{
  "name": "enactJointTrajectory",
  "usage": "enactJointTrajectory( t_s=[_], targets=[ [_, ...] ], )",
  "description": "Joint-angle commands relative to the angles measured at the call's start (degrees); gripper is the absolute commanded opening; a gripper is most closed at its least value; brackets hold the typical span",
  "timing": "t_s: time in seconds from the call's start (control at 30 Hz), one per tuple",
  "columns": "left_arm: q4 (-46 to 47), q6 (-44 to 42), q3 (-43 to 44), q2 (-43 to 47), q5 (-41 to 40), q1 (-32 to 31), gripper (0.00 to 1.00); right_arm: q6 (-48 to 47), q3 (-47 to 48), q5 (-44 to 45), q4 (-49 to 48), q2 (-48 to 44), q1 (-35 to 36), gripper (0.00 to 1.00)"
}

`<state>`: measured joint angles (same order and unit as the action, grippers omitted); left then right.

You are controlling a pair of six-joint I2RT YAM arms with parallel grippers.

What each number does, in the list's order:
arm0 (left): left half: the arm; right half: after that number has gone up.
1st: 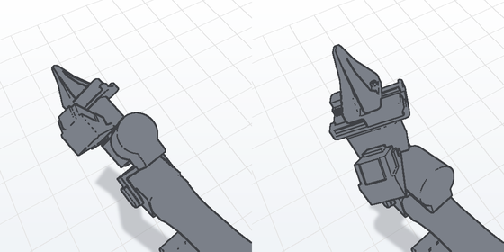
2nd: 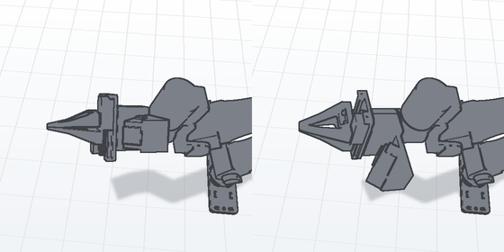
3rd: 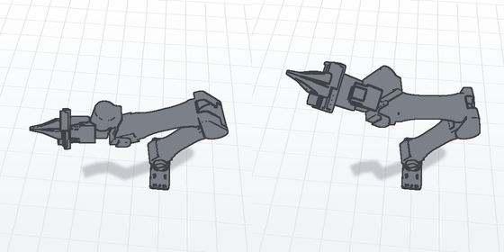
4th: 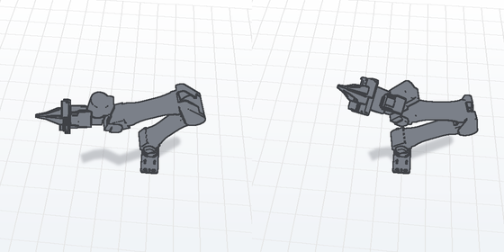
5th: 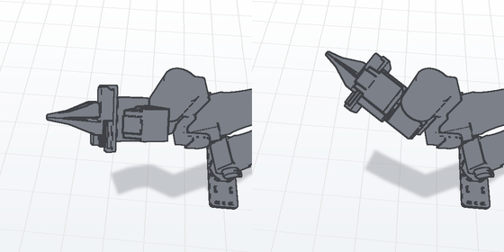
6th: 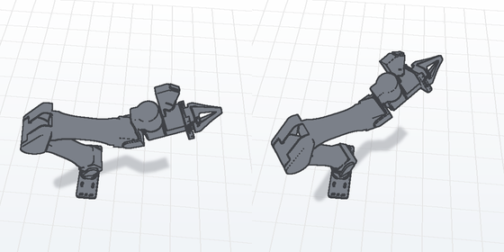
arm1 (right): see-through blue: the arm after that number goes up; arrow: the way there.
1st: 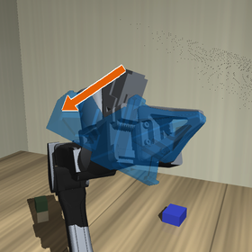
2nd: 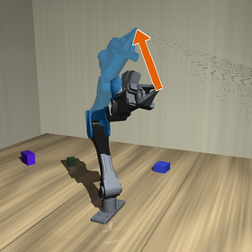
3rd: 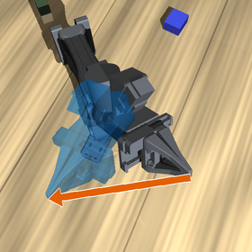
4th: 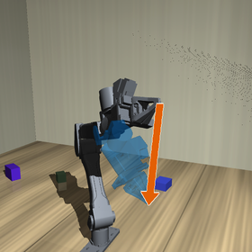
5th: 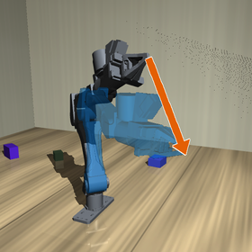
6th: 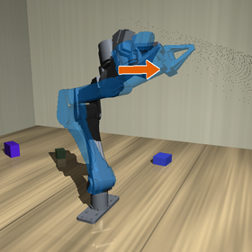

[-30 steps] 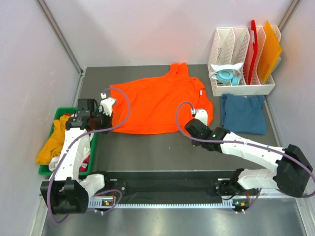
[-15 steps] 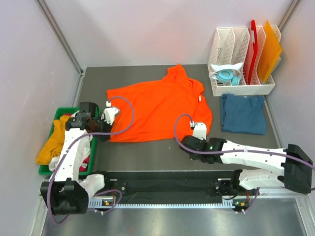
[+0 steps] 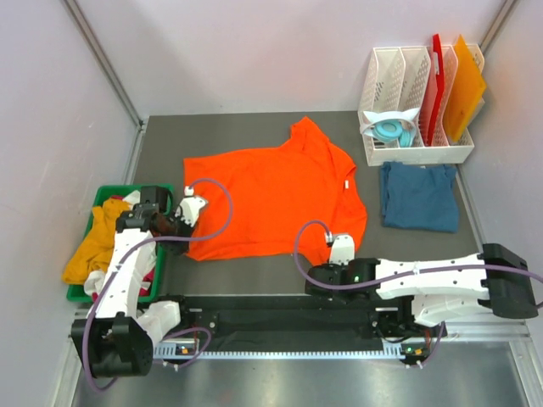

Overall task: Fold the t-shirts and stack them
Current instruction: Grap the side of the flattened tshirt closest away from the robot with both arms, then fold the flattened tshirt in 1/3 of the way

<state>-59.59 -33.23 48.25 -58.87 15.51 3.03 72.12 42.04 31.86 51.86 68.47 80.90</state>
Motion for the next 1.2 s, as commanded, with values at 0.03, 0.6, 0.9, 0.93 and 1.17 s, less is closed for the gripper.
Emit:
enactJointTrajectory(
  t_s=[0.03, 0.6, 0.9, 0.93, 1.17],
  targets=[
    [2.54, 0.27, -0.44, 0.42, -1.09, 0.31, 0.0, 1.98, 4.27, 4.08, 2.19, 1.93, 1.01, 0.0],
    [19.51, 10.91, -5.71, -2.83, -9.88, 0.4, 0.0, -24.03, 8.67, 16.84, -9.91, -0.53, -22.09, 0.0],
    [23.2, 11.96, -6.41, -4.67, -13.04, 0.49, 0.0, -35.37, 9.29, 13.24, -19.59, 2.9, -30.54, 0.0],
    [23.55, 12.05, -6.41, -4.85, -13.31, 0.4, 0.0, -37.03, 9.11, 12.71, -20.47, 3.07, -31.85, 0.0],
    [24.09, 13.28, -5.71, -5.29, -14.1, 0.58, 0.0, -42.76, 11.04, 9.63, -24.78, 5.36, -35.64, 0.0]
  ],
)
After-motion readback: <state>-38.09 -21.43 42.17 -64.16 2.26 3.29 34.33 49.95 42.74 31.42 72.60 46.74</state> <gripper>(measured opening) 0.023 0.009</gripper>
